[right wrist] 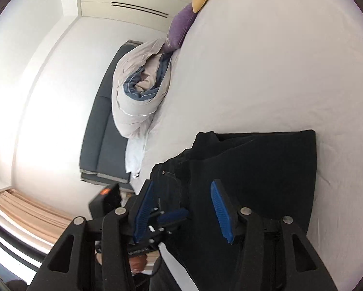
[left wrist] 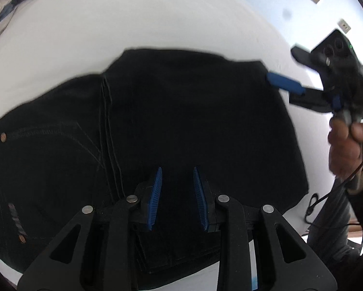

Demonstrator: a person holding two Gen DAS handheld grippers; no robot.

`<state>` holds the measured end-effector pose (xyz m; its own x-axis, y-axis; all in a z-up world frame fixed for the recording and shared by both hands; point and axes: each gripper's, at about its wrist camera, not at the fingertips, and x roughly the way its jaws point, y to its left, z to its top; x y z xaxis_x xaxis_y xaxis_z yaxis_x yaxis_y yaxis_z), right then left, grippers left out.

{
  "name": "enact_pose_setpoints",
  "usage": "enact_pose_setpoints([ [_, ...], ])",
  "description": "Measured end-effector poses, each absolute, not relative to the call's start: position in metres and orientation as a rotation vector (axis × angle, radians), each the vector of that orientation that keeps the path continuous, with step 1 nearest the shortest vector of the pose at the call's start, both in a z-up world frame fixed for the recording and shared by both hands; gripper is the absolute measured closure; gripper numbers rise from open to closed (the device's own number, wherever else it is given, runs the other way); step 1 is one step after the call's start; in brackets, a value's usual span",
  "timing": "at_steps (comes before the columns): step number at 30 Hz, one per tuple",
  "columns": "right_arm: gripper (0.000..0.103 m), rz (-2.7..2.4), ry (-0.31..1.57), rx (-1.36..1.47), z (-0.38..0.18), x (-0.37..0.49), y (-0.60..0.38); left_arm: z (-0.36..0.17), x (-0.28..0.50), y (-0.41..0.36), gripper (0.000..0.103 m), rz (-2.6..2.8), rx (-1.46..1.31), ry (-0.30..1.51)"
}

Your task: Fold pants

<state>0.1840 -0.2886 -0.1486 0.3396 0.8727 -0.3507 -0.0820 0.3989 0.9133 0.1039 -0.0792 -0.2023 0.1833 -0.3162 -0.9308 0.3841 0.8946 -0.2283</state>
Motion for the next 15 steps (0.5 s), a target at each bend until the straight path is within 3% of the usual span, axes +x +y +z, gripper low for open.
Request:
enact_pose_setpoints([
  [3, 0.046, 0.697, 1.116, 0.942, -0.175, 0.196, -0.295, -0.211, 0.088, -0.072, 0.077, -0.489, 0.02, 1.268],
  [7, 0.047, 0.73, 1.09, 0.981, -0.192, 0.174, -0.297, -0.213, 0.082, -0.061, 0.077, -0.492, -0.039, 1.278],
  [15, 0.045, 0.85, 1.148, 0.845, -0.183, 0.072, -0.262, -0.223, 0.05, -0.049, 0.077, -0.465, -0.102, 1.235],
])
